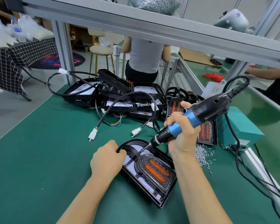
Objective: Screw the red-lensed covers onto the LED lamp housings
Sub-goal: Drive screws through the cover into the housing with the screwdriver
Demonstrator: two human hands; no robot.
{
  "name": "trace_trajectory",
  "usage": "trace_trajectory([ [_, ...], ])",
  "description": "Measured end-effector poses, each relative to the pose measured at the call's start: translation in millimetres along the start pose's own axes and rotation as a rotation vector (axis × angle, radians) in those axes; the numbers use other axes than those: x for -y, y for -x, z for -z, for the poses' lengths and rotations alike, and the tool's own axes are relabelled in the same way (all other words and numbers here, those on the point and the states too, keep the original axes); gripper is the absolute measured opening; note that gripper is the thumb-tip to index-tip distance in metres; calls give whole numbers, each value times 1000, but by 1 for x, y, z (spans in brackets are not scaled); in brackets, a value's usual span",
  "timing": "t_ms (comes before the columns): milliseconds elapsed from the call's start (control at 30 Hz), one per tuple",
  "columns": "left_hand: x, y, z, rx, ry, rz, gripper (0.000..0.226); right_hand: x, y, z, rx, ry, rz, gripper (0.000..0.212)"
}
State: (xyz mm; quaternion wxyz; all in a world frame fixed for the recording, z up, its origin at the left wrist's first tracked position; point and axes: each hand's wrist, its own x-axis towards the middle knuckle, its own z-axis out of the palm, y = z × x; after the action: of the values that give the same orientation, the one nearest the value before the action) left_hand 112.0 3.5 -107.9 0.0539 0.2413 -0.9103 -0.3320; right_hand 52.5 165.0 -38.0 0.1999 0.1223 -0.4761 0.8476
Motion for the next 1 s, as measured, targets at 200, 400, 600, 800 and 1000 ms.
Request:
trace_trajectory([
  [200,2,-1,-1,-13,16,5,19,-1,2,-2,53,-3,-11,33],
  [400,0,-1,-4,-23,69,30,17,1,-1,-4,161,53,-40,36],
  [600,-1,0,-4,-30,78,43,15,2,0,-2,137,-11,-51,35],
  [800,-1,1,-4,-36,70,37,16,1,-1,-4,139,20,-67,33],
  [1000,-2,-1,-4,-32,73,41,16,1,-3,-5,190,-5,-90,29],
])
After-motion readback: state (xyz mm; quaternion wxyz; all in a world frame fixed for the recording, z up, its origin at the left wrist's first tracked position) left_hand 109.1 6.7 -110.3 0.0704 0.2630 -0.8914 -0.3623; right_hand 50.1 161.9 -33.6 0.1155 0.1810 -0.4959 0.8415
